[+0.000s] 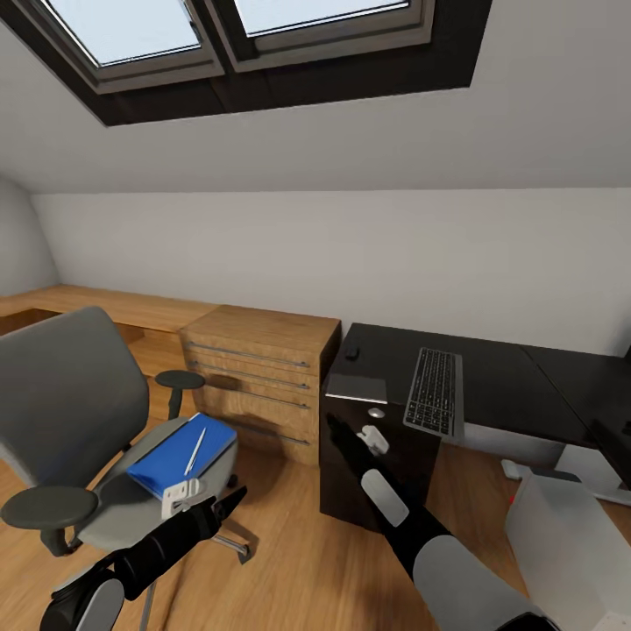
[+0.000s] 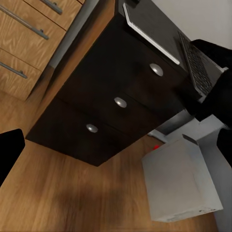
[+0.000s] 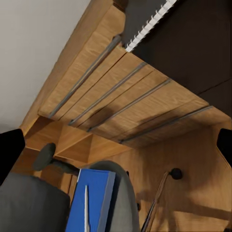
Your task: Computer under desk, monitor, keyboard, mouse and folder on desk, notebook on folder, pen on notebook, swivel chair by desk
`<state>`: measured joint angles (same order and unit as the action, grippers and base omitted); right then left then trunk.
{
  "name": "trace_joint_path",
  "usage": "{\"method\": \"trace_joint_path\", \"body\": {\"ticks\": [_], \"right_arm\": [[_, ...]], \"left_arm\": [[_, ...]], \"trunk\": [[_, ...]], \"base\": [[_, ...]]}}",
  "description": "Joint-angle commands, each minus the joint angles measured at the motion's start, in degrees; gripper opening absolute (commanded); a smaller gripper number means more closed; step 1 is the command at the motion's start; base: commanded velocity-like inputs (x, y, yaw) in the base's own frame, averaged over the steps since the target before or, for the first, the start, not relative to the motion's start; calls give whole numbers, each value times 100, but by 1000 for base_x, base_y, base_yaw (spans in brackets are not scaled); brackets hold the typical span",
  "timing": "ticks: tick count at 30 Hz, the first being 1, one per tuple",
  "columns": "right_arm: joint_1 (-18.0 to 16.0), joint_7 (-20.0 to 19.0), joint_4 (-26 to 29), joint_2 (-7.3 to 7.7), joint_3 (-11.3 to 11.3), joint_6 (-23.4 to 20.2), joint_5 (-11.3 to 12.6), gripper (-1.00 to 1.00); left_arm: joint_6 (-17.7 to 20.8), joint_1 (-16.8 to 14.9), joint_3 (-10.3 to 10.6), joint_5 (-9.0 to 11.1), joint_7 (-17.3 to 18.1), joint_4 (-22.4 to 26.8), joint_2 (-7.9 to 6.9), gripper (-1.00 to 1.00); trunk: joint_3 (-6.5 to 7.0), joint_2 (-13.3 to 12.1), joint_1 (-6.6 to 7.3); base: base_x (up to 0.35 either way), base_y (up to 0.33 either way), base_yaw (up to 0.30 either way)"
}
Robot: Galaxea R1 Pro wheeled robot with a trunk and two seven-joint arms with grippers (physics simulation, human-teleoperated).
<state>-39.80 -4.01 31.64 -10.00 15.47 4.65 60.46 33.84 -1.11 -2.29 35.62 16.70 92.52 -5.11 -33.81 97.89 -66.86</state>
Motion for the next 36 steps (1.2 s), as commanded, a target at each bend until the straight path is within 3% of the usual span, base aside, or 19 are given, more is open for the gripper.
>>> {"method": "trace_joint_path", "body": {"ticks": [1, 5, 8, 9, 10, 13, 17, 27, 36], "right_arm": [[-21, 106, 2, 0, 9, 179, 68, 100], [-66, 344, 23, 0, -127, 328, 240, 100], [-90, 471, 11, 0, -402, 389, 705, 100], [-96, 506, -27, 0, -513, 414, 981, 100], [-103, 548, -232, 0, -647, 495, 1495, 100], [-106, 560, -371, 0, -684, 572, 1663, 100], [-107, 553, -445, 0, -692, 664, 1742, 100], [-107, 527, -479, 0, -699, 698, 1819, 100], [-107, 417, -467, 0, -698, 694, 1829, 100]], "left_arm": [[44, -3, -9, 32, 9, 3, -1, 100], [44, -3, -9, 32, 9, 3, -3, 100], [44, -3, -12, 31, 8, 3, -5, 100], [44, -3, -12, 28, 8, 3, -6, 100], [44, -3, -10, 25, 2, 3, -1, 100], [44, -3, -9, 24, -4, 3, 0, 100], [44, -3, 2, 30, -6, -2, 4, 100], [64, -3, 300, 79, -4, -66, 22, 100], [62, -3, 303, 102, -11, -157, 21, 100]], "trunk": [[-6, 3, 1], [-6, 3, 1], [-6, 3, 1], [-6, 3, 1], [-6, 3, 1], [-6, 3, 1], [-6, 3, 1], [-6, 3, 1], [-6, 3, 1]], "base": [[0, 0, 0], [0, 0, 0], [0, 0, 0], [0, 0, 0], [0, 0, 0], [0, 0, 0], [0, 0, 0], [0, 0, 0], [9, 7, 0]]}}
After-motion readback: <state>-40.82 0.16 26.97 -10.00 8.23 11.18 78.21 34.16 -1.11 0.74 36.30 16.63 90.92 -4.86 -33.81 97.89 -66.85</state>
